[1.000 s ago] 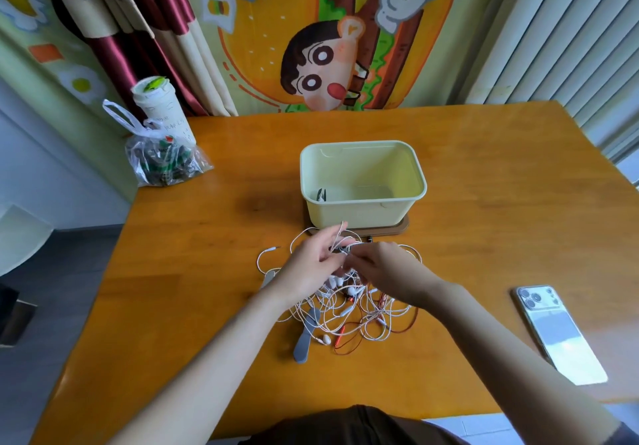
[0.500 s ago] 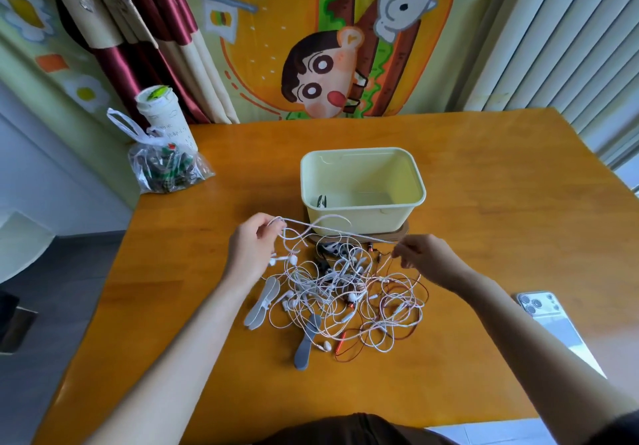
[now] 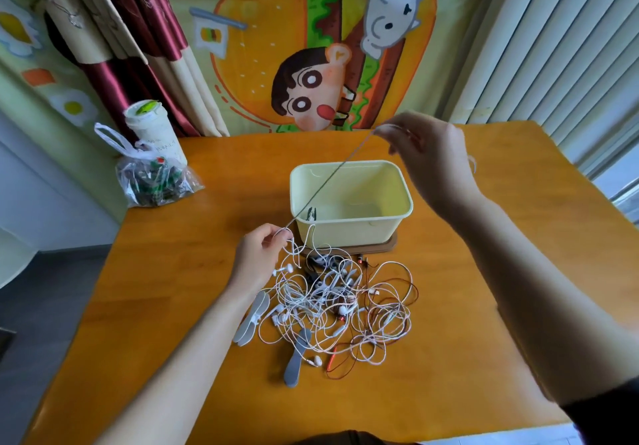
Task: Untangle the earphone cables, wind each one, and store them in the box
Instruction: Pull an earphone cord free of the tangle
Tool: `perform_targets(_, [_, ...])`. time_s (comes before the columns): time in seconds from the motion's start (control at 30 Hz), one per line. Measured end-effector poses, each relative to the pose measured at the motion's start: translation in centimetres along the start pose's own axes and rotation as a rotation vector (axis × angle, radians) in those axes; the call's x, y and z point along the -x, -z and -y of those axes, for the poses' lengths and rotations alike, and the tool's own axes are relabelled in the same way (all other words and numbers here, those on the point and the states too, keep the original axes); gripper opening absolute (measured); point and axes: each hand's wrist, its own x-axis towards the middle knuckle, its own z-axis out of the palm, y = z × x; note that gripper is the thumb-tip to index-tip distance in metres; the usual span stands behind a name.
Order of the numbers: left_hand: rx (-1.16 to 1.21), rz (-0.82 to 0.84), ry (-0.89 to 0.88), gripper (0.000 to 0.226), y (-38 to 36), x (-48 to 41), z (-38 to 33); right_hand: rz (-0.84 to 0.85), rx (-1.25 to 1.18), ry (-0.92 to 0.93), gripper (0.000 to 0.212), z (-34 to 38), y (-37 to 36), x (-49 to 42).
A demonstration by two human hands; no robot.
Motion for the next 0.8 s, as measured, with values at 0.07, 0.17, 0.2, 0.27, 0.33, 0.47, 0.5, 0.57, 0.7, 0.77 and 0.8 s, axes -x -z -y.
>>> perform_targets(0.07, [0.006, 0.026, -0.017, 0.017, -0.4, 0.0, -0.2, 0.000, 0.011, 0.009, 0.016, 0.6, -0.4, 0.0])
perform_targets(0.17, [-0.009, 0.059, -0.002, 0.017, -0.7, 0.1, 0.2, 0.197, 0.133, -0.009, 0.023, -0.4, -1.8, 1.8])
perform_targets(0.2, [-0.026, 0.079, 0.014, 0.017, -0.7, 0.2, 0.4, 0.307, 0.178, -0.034, 0.024, -1.2, -2.5, 2.8])
perform_targets(0.27, [-0.066, 0.156, 0.050, 0.016, -0.8, 0.4, 0.8, 0.523, 0.276, -0.117, 0.027, -3.0, -3.8, 5.3])
perform_targets(0.33, [-0.123, 0.238, 0.098, 0.025, -0.8, 0.7, 1.4, 0.683, 0.394, -0.229, 0.031, -5.1, -4.8, 7.9])
perform_targets(0.47, [-0.241, 0.313, 0.136, 0.035, -1.1, 0.9, 2.1, 0.890, 0.520, -0.455, 0.032, -8.1, -5.7, 11.6])
perform_targets(0.5, [-0.254, 0.323, 0.121, 0.034, -1.1, 1.0, 2.1, 0.914, 0.524, -0.485, 0.033, -8.4, -5.7, 12.0])
perform_targets(0.57, [-0.260, 0.371, 0.083, 0.031, -1.4, 1.1, 1.5, 0.900, 0.433, -0.476, 0.050, -8.1, -5.8, 12.6])
perform_targets(0.7, [-0.223, 0.523, -0.016, 0.019, -2.4, 2.0, -0.8, 0.723, 0.102, -0.206, 0.072, -4.6, -6.4, 12.2])
perform_targets(0.77, [-0.167, 0.543, -0.033, 0.012, -2.8, 2.2, -1.6, 0.704, 0.013, -0.127, 0.060, -3.4, -7.0, 11.8])
perform_targets(0.8, [-0.147, 0.532, -0.034, 0.011, -2.8, 2.3, -1.8, 0.716, -0.012, -0.119, 0.049, -3.1, -7.1, 11.6])
